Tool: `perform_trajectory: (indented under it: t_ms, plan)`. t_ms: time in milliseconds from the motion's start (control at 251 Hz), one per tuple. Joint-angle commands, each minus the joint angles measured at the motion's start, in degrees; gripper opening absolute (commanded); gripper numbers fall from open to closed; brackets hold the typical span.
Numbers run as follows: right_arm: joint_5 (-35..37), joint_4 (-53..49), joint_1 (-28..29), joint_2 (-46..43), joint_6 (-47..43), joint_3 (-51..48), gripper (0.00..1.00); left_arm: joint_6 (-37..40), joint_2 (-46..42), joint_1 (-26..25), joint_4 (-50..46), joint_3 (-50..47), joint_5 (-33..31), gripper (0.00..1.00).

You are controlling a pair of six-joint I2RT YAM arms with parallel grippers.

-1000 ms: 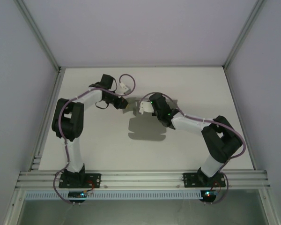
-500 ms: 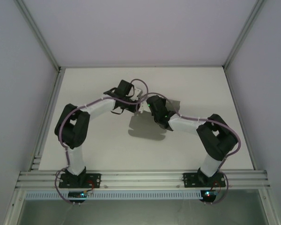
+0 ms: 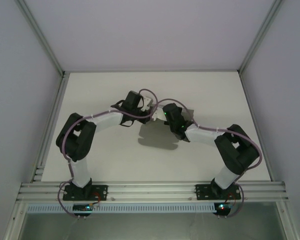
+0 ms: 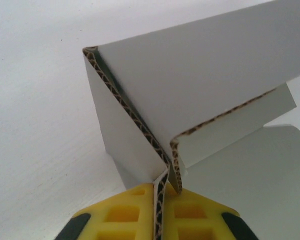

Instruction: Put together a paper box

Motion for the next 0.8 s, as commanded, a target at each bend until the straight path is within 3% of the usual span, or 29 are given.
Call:
perform_trajectory:
  t_ms: [0, 44, 128, 188, 227, 295, 531, 794]
  plan:
    - [-7.6, -0.5, -0.1, -2.1, 3.2, -0.5, 0.0, 0.0, -2.2, -0.1, 6.9, -3.3, 4.4, 0.18]
    - [-8.0, -0.5, -0.3, -2.9, 2.3, -1.1, 0.0, 0.1, -2.9, 0.6, 7.2, -4.4, 4.8, 0.26]
    - [-8.1, -0.3, -0.4, -3.8, -1.0, -2.3, 0.0, -0.5, -4.8, 2.0, 7.6, -6.8, 5.1, 0.31]
    - [-7.4, 0.4, -0.4, -3.8, -3.0, -2.7, 0.0, -0.7, -6.8, 2.9, 8.4, -8.7, 4.9, 0.44]
    - [-7.4, 0.5, -0.6, -3.6, -4.1, -2.6, 0.0, -0.4, -8.3, 3.2, 8.7, -9.8, 5.0, 0.59]
    - [-7.1, 2.1, -0.8, -2.7, -6.3, -2.5, 0.0, 0.7, -10.8, 3.8, 9.2, -11.6, 5.0, 1.0]
    - [-7.9, 9.7, -0.7, 0.3, -13.3, -1.4, 0.0, -1.6, -19.4, 9.7, 7.2, -14.2, 2.0, 1.0]
    - [-6.7, 32.3, -1.1, 8.3, -26.6, -1.3, 0.0, -8.8, -19.6, 20.7, 0.2, -10.2, -10.6, 1.0]
